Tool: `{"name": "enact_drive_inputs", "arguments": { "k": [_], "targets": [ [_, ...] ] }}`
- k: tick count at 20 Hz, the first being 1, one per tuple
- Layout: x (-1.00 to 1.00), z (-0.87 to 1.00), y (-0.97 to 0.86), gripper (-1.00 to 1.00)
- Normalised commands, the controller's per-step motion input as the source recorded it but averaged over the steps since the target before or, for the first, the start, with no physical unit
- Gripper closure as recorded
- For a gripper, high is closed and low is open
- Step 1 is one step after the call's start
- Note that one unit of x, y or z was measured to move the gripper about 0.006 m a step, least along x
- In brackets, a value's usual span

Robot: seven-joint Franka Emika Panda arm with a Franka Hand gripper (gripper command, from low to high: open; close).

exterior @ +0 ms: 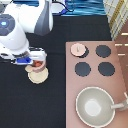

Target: Take the lid off the pot, put the pot on the plate, and use the tool to push the pot to the front of the table.

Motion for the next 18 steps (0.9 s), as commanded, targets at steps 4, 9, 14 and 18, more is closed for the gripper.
{"name": "enact_drive_inputs", "arguments": {
  "k": [4,9,14,18],
  "targets": [
    [0.29,-0.52,-0.12,1.00],
    [0.44,-0.15,0.31,1.00],
    [0.36,-0.10,0.16,1.00],
    [0.27,-0.23,-0.23,1.00]
  ]
}}
